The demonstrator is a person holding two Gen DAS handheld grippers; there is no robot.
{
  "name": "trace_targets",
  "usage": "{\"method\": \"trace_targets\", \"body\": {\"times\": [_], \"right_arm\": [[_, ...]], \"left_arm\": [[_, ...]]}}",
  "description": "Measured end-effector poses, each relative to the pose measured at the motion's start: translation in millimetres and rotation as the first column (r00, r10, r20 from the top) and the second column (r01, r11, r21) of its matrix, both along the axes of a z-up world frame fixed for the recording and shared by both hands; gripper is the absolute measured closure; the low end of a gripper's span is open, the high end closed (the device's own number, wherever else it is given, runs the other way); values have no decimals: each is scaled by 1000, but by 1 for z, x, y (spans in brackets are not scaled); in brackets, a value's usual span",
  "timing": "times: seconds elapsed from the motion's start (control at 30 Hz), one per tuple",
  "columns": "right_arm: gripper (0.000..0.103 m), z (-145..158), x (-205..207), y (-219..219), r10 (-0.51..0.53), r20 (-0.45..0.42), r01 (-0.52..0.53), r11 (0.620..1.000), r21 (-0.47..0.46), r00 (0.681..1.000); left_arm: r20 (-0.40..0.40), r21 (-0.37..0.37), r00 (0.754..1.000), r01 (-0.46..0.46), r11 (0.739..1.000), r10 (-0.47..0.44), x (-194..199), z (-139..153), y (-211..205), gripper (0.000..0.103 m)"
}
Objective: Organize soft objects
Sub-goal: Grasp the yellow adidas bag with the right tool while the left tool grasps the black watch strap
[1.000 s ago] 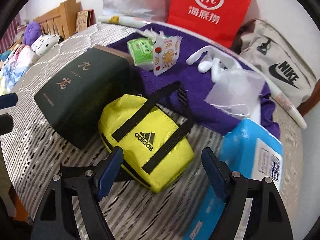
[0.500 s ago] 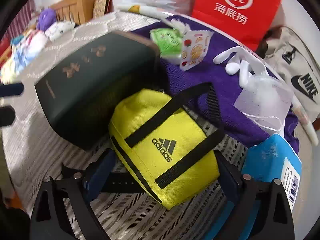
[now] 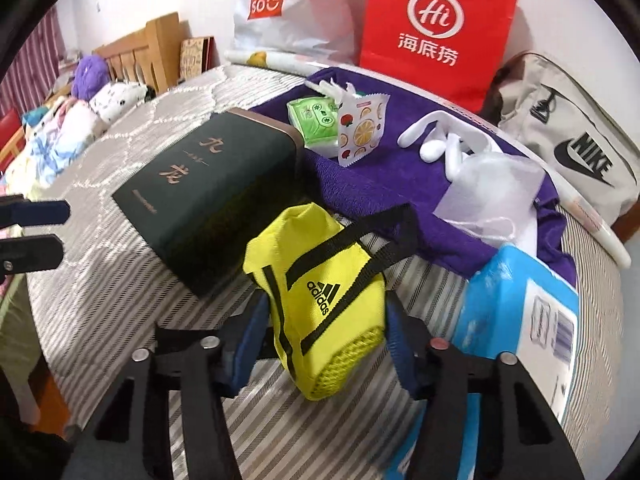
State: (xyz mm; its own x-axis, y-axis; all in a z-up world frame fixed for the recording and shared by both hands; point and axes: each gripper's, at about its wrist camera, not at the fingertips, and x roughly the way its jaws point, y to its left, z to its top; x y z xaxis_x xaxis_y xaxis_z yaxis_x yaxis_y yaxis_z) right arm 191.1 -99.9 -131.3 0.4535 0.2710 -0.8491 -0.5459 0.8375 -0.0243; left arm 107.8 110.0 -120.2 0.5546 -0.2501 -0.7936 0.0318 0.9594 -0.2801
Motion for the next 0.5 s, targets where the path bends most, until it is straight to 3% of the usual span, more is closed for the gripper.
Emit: {"method": "trace_targets", "body": {"times": [0.27, 0.5], "right_arm": [[80, 13, -19, -12, -27, -5, 28, 995, 93, 1000], [81, 18, -41, -23, -48, -16, 50, 992, 118, 999]], "left_arm": [[-14, -3, 1000, 23, 1000, -23, -11, -6, -9, 38], [-43, -9, 996, 74, 997, -74, -12, -18, -26, 38]]}}
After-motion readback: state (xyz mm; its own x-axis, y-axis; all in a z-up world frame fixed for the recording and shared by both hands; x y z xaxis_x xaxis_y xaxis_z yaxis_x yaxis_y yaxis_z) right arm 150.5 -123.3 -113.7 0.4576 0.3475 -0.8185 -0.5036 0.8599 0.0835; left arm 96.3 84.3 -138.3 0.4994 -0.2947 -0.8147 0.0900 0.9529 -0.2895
